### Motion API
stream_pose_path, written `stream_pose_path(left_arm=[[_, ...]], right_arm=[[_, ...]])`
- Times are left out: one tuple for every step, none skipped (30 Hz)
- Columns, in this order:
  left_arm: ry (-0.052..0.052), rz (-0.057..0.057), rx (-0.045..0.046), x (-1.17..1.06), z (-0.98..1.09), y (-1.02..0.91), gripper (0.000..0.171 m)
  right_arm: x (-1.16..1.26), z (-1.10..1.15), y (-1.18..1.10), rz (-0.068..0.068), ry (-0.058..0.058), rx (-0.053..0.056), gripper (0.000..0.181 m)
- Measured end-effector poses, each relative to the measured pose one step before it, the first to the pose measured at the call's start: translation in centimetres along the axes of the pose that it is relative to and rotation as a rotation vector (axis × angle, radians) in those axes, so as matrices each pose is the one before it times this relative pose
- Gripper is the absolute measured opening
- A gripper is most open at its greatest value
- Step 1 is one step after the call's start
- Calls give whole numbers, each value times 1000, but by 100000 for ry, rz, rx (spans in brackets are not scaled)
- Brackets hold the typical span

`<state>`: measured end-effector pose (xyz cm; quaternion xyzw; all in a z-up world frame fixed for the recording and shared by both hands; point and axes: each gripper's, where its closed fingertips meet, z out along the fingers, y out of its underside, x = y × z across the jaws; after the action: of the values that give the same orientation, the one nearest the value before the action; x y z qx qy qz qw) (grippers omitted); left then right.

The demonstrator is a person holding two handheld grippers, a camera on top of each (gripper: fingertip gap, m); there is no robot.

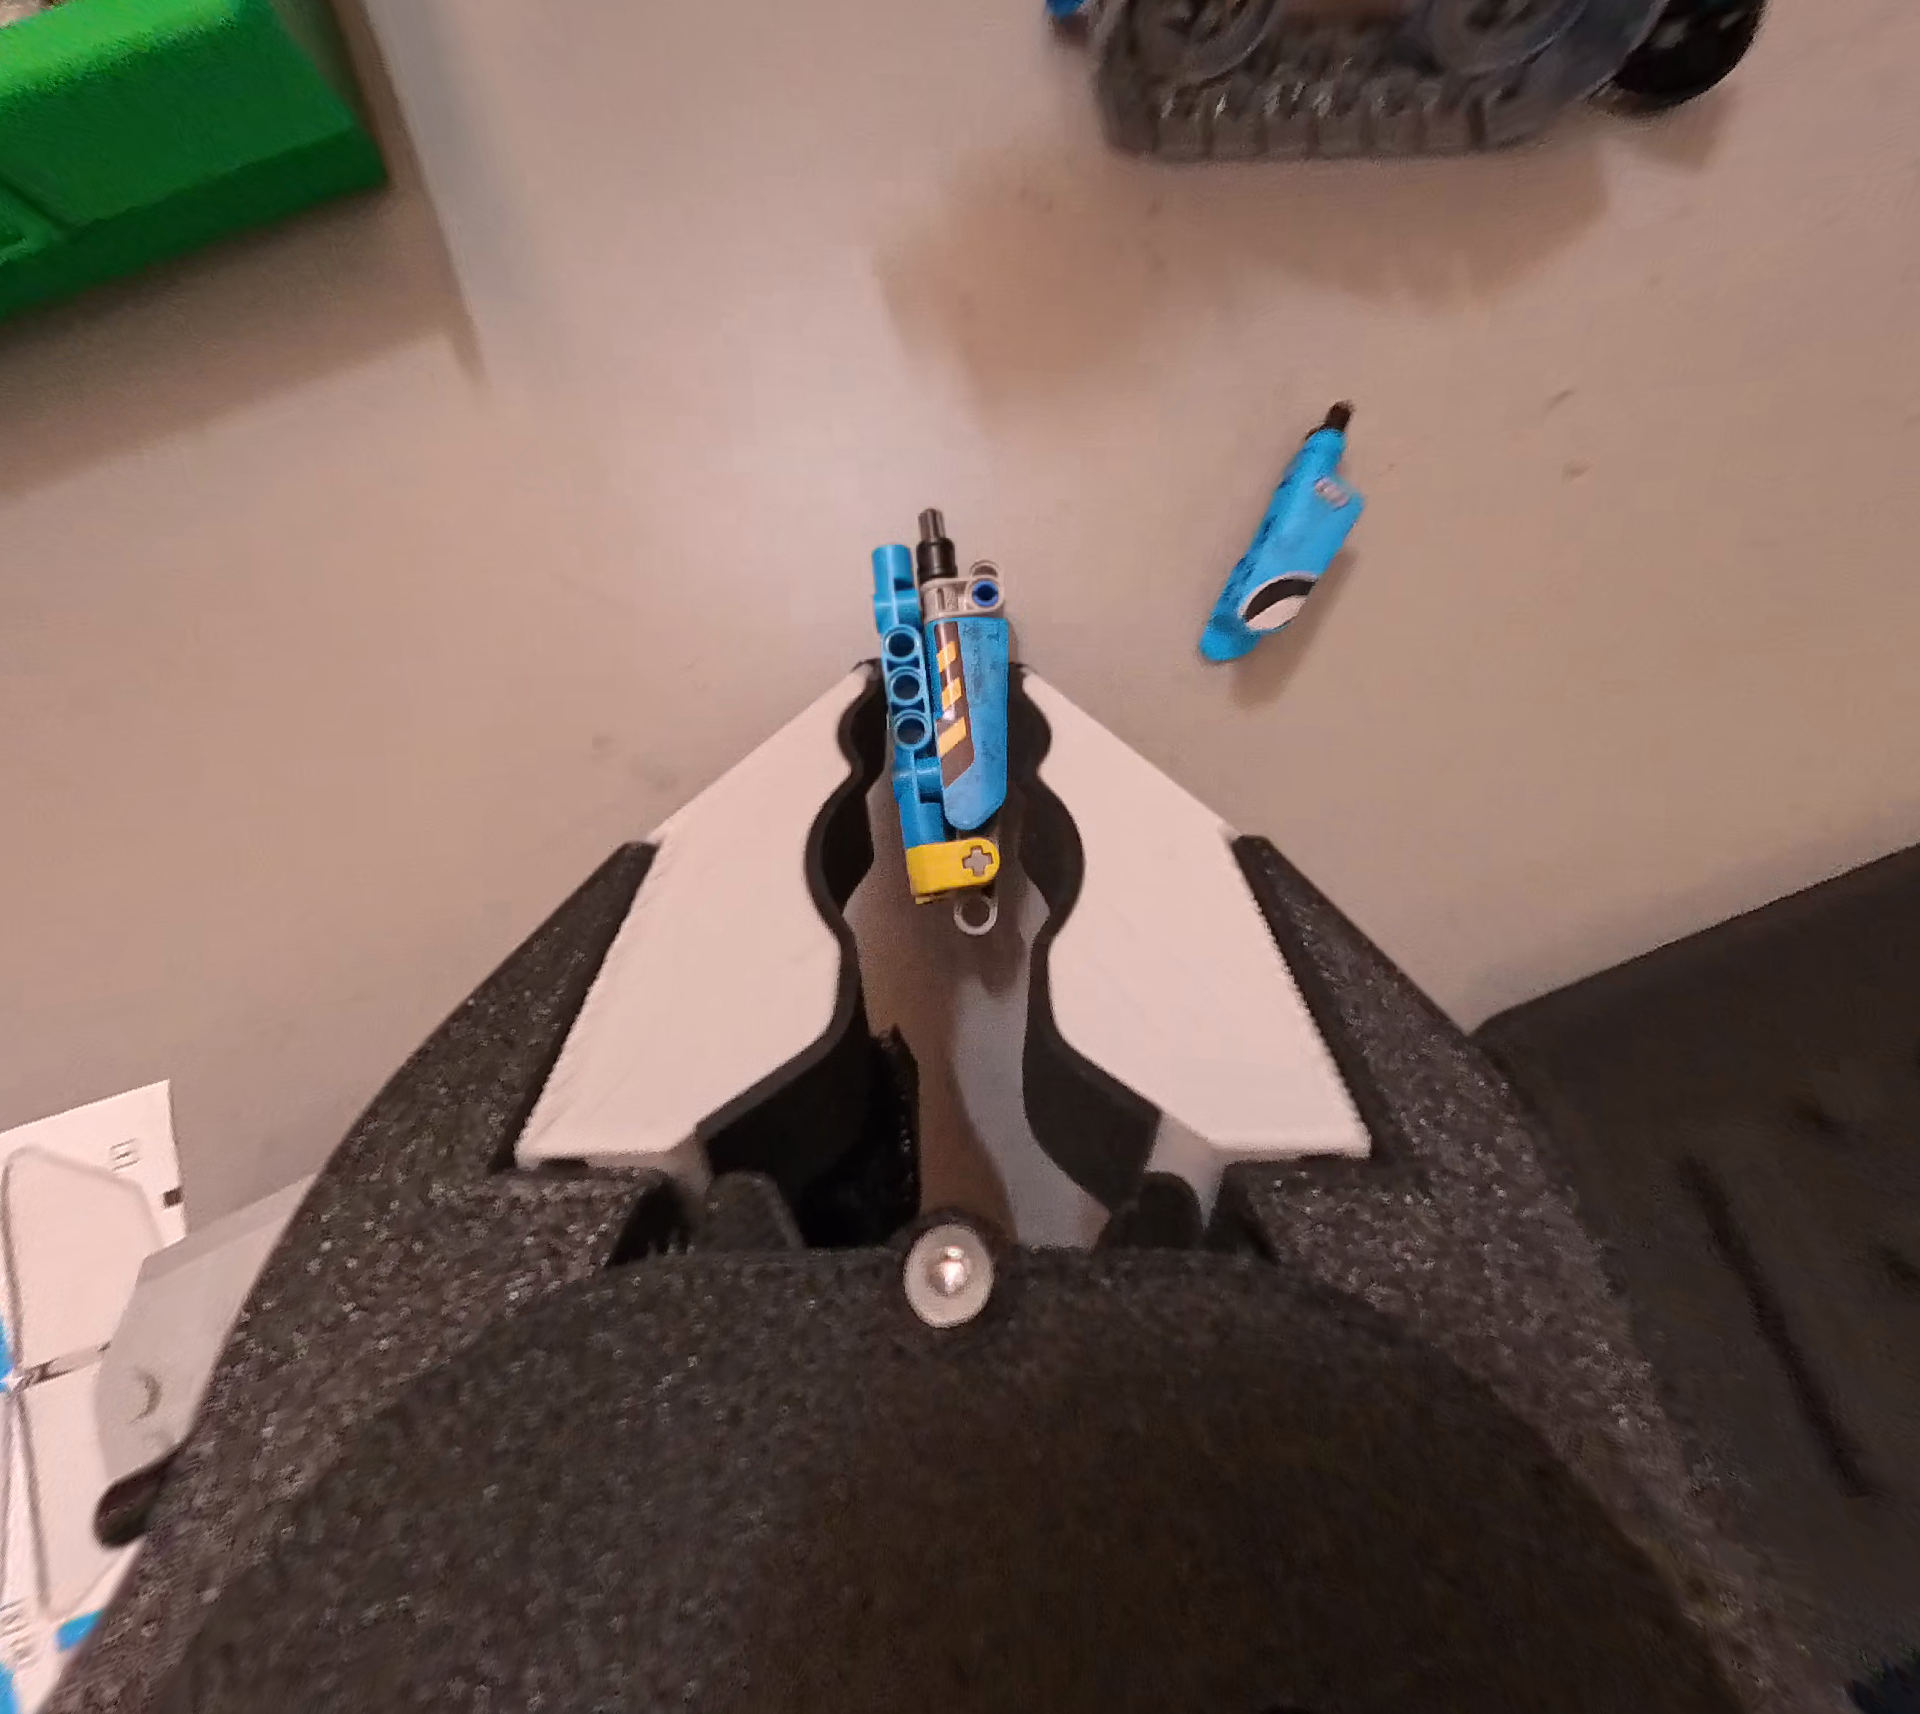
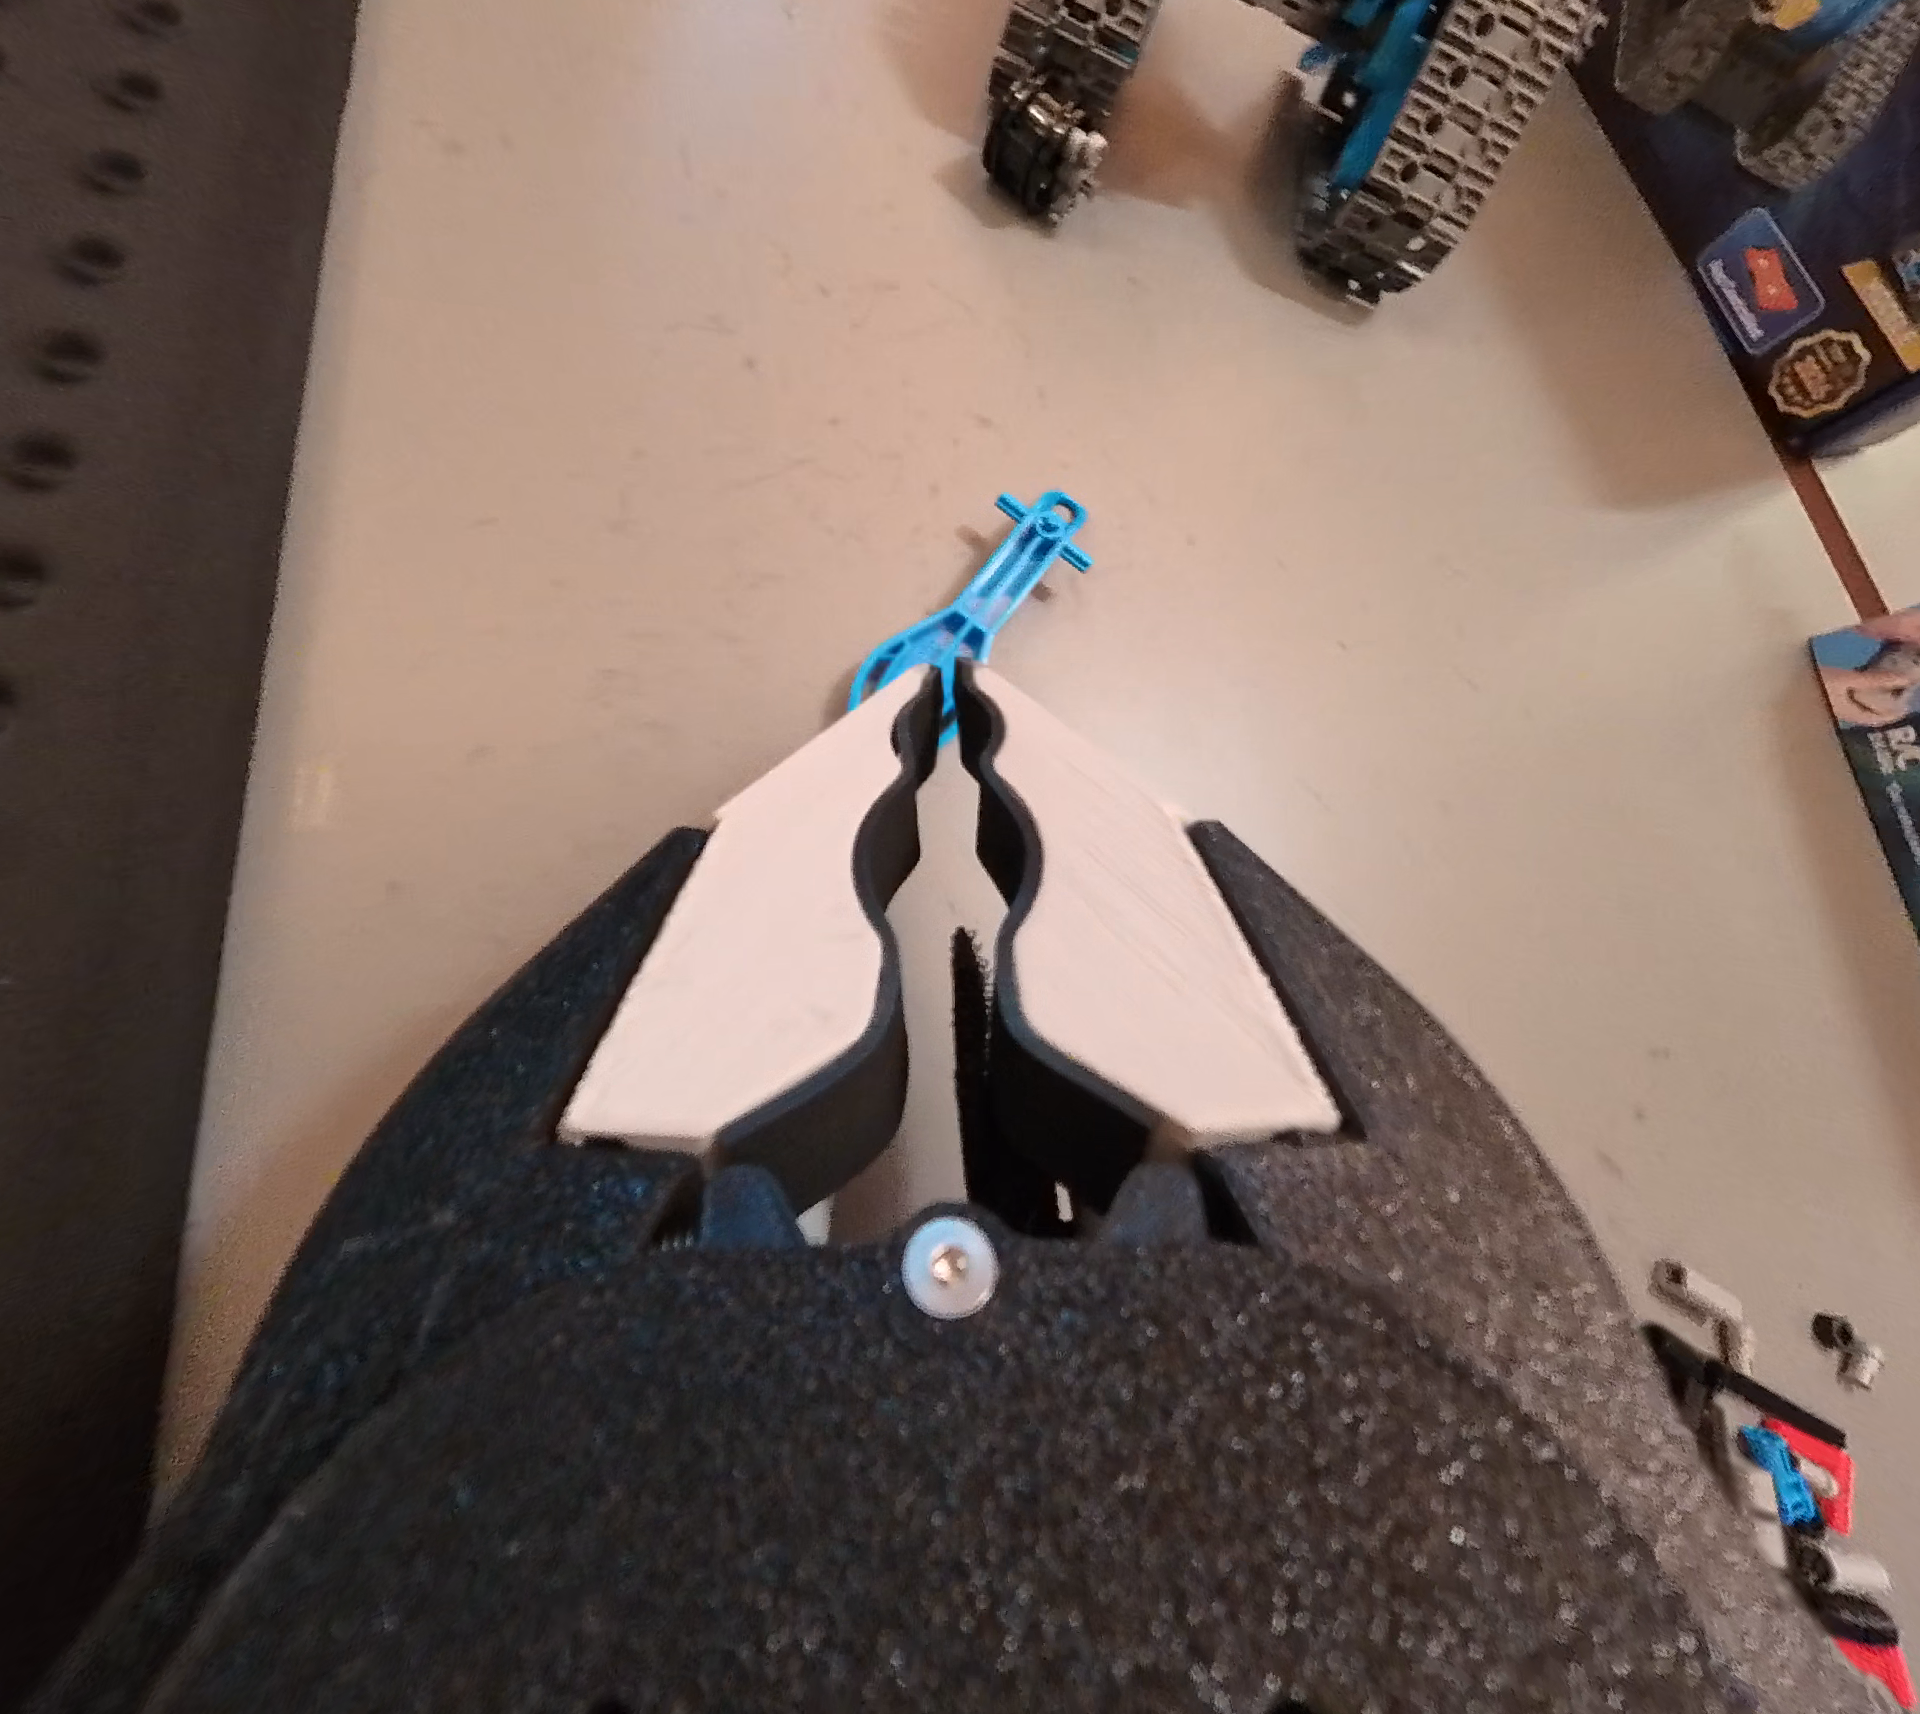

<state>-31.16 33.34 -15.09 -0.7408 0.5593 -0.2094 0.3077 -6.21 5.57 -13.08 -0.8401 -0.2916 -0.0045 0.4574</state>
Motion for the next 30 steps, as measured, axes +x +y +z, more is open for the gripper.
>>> stream_pose_path(left_arm=[[710, -185, -94, 7, 40, 128, 22], [1640, -1122, 1014, 140, 41, -65, 21], [1741, -1407, 954, 173, 98, -41, 22], [1136, -941, 572, 103, 132, 36, 22], [155, -354, -207, -1, 135, 132, 22], [-581, -46, -579, -75, 101, 137, 24], [-483, -113, 386, -31, -42, -97, 31], [145, -649, 2450, 73, -283, -529, 36], [752, -869, 3796, 194, -484, -838, 36], [492, -539, 3664, 241, -576, -943, 36], [-369, 409, 3076, 258, -567, -939, 37], [-399, 1815, 3018, 484, -470, -955, 39], [852, 2898, 3274, 896, -272, -984, 40], [2607, 3510, 2809, 1365, -18, -903, 40], [3759, 3690, 1241, 1640, 302, -639, 40], [3894, 3350, -751, 1681, 609, -308, 40], [2856, 2602, -2050, 1479, 850, -50, 39], [1685, 1645, -1917, 1233, 992, -7, 39], [1775, 801, -1339, 1163, 1064, -25, 39], [1512, 423, -420, 999, 1095, -186, 39], [-393, 1514, 258, 625, 1089, -365, 38], [-1391, 4115, -831, 472, 1086, -321, 37], [-533, 6638, -2531, 553, 1045, -229, 37], [-977, 7301, -3059, 305, 941, -330, 37], [-2365, 5929, -1672, -148, 750, -632, 37], [-2000, 3606, 734, -318, 540, -1006, 37], [552, 1301, 2115, -121, 428, -1190, 37], [2169, -227, 1618, -8, 457, -1081, 37], [2007, -260, 84, -52, 540, -733, 37], [2257, 698, -1744, 76, 634, -313, 37]], right_arm=[[314, -48, 212, 1404, 726, -294, 1], [272, -35, 187, 1163, 729, -234, 1], [212, -31, 130, 1090, 489, -63, 1], [63, -2, 44, 1386, -329, 285, 1], [-129, 48, -31, 2074, -1482, 539, 2], [-346, 92, -43, 2805, -2839, 481, 6], [-499, 136, -68, 3015, -3803, 451, 9], [-393, 167, -37, 2618, -2973, 115, 13], [-204, 141, 11, 1776, -1311, -343, 18], [62, 144, -16, 2211, 498, -304, 23], [-31, 177, -56, 3339, -323, 14, 29], [-59, 233, 12, 4463, -828, -490, 36], [-65, 267, -16, 4741, -623, -687, 41], [146, 252, -100, 4078, 1667, -321, 42], [138, 244, -36, 2196, 2419, -521, 43], [264, 219, 82, 650, 3498, -1176, 43], [346, 216, 238, -145, 3823, -1789, 42], [281, 207, 337, -776, 2861, -2140, 41], [65, 185, 351, -1180, 1211, -2011, 38], [-66, 185, 302, -1244, 262, -1612, 35], [-112, 66, 60, -827, -316, -208, 32], [-35, -6, 16, -111, -167, -148, 27], [-72, 2, 10, 460, -780, 40, 26], [31, -26, 25, 387, -310, -169, 26], [72, -45, 50, 69, 66, -94, 26], [176, -95, 84, -96, 723, -290, 26], [283, -160, 119, -90, 1343, -299, 26], [293, -193, 189, -10, 1109, -207, 26], [207, -248, 223, 474, 315, -252, 26], [24, -245, 245, 412, -927, -234, 26]])
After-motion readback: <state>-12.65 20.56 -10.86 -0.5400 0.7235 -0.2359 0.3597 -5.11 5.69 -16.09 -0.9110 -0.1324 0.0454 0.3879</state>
